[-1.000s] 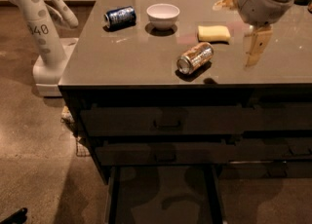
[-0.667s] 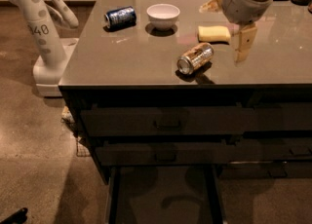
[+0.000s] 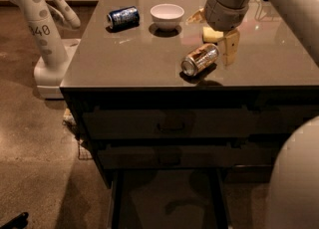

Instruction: Place orange can into bottom drawer

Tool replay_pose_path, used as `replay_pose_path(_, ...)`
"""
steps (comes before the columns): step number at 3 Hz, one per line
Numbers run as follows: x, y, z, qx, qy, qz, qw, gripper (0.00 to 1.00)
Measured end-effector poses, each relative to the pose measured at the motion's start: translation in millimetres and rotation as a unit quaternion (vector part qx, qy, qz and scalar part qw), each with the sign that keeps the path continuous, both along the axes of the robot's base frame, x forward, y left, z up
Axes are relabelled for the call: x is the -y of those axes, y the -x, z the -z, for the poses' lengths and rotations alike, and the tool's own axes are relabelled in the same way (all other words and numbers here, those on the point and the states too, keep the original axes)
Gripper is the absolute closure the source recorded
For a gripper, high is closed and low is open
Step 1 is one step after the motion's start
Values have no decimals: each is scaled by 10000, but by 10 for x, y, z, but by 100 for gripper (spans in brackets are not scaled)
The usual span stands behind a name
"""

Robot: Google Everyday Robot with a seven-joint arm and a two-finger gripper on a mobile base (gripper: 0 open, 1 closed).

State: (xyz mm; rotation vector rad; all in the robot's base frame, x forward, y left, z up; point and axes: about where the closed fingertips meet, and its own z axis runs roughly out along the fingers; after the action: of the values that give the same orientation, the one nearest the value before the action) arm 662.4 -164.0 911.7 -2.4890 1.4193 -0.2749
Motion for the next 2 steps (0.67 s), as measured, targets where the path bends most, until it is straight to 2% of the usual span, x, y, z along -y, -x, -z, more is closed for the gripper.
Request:
replay_pose_path(1,-53,-86,138,-145,45,-53,9999,0)
replay_pose_path(2,-114,-138,283,-314,38,-107,9994,19)
